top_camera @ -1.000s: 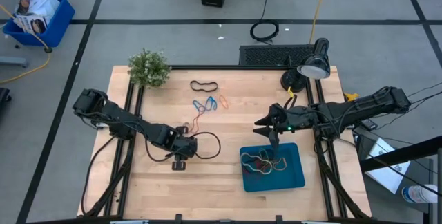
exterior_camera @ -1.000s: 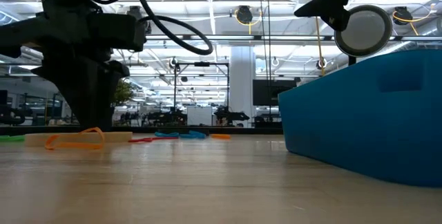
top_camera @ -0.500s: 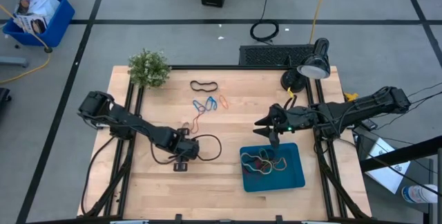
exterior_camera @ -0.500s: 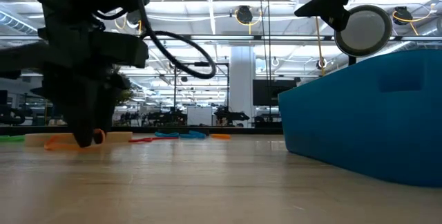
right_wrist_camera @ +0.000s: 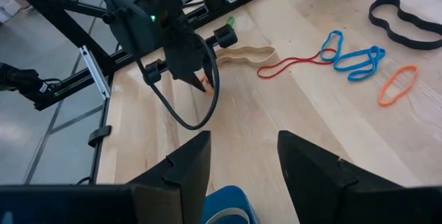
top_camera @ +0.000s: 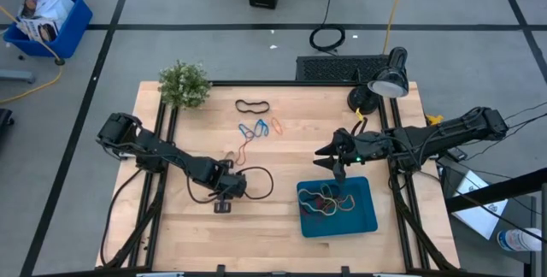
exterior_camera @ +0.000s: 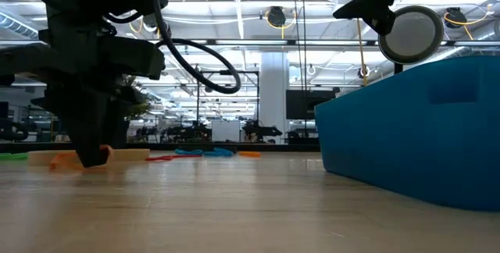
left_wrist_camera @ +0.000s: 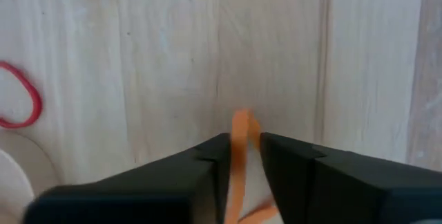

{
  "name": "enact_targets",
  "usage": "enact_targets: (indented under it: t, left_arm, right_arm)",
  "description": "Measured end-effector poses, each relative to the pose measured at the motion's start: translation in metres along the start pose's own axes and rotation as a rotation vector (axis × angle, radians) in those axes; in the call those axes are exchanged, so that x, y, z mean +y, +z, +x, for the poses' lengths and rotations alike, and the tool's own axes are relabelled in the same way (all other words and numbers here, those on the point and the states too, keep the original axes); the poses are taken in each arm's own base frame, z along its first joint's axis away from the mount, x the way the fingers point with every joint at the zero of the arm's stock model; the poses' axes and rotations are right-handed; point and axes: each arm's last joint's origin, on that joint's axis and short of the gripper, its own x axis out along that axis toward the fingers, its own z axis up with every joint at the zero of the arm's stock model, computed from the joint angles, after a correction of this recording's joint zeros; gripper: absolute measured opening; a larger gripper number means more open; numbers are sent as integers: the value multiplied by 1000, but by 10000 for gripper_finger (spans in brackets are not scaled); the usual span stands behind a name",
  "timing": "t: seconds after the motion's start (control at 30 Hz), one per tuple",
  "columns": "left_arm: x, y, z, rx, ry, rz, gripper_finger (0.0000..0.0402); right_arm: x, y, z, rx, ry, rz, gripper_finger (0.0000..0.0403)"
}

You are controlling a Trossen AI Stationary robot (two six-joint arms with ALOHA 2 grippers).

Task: Pick and place rubber bands into bin
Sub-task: Put the orange rubber band into the blue bin

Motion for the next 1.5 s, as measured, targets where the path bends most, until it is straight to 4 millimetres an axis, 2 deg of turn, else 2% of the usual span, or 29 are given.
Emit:
enact_targets:
  t: [0.2, 0.57, 0.73, 0.9, 1.03, 1.17, 1.3, 1.5]
  left_arm:
    - [-1, 0, 0, 10, -33, 3, 9]
    - [-2, 1, -1, 35, -119, -62, 9]
    - [-7, 16, -13, -16, -154, -47, 5]
    - [-12, 43, -36, -121, -189, -21, 11]
    - [-13, 67, -63, -208, -206, 21, 5]
    - [-11, 83, -90, -248, -139, 69, 11]
    - [-6, 97, -117, -310, -113, 98, 5]
    - [-2, 120, -155, -490, -74, 134, 6]
  right_arm:
    - [0, 0, 0, 0, 0, 2, 166]
    - [0, 0, 0, 0, 0, 3, 166]
    - [1, 1, 0, -11, 8, 6, 164]
    - [3, 5, 0, -51, 33, 13, 164]
    - [5, 7, 0, -73, 48, 17, 166]
    - [7, 11, -1, -106, 71, 12, 164]
    - [12, 10, -2, -118, 95, -59, 163]
    - [27, 14, -3, -219, 179, -192, 169]
